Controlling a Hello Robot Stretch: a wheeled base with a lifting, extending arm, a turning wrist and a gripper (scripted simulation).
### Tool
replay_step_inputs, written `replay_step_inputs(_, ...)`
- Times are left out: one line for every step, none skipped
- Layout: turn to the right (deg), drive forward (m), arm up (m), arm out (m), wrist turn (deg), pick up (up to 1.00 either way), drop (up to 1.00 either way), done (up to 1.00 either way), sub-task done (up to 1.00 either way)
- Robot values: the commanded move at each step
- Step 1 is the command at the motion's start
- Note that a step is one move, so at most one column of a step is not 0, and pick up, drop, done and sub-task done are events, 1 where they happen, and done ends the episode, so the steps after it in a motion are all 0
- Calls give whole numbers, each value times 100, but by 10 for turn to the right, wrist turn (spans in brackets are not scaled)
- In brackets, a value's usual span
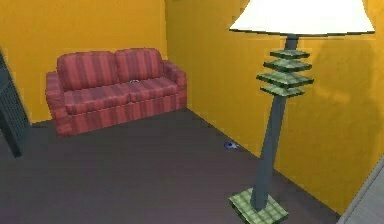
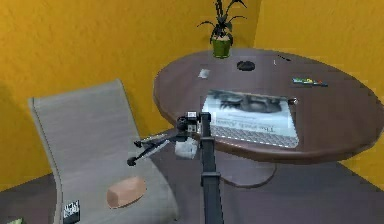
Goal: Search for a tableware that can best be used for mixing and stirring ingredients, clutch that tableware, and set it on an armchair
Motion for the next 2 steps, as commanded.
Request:
replay_step_inputs(0,0,0,-8,0,0,0,0,0)
replay_step_inputs(0,0,0,0,0,0,0,100,0)
